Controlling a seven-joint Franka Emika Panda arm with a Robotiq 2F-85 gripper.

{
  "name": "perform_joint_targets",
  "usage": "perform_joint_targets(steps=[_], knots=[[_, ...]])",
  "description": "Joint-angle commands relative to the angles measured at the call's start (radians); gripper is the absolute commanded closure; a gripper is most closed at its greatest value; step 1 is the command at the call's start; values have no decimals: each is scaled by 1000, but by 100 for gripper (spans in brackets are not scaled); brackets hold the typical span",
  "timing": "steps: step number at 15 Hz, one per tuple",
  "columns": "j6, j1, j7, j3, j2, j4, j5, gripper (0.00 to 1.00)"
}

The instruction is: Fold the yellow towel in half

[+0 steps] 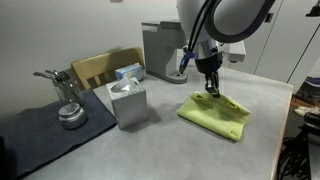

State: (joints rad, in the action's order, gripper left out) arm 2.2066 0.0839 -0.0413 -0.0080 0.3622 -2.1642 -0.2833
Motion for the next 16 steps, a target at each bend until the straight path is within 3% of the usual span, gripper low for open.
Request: perform_joint_targets(steps=[1, 10, 11, 12, 16], knots=[[2, -16, -14, -6, 16, 15, -21, 99], [1, -36, -23, -40, 7, 15, -51, 99], [1, -38, -25, -37, 12, 18, -45, 71], [5, -41, -32, -33, 14, 18, -37, 70], [17, -40, -55, -15, 21, 15, -20, 43]])
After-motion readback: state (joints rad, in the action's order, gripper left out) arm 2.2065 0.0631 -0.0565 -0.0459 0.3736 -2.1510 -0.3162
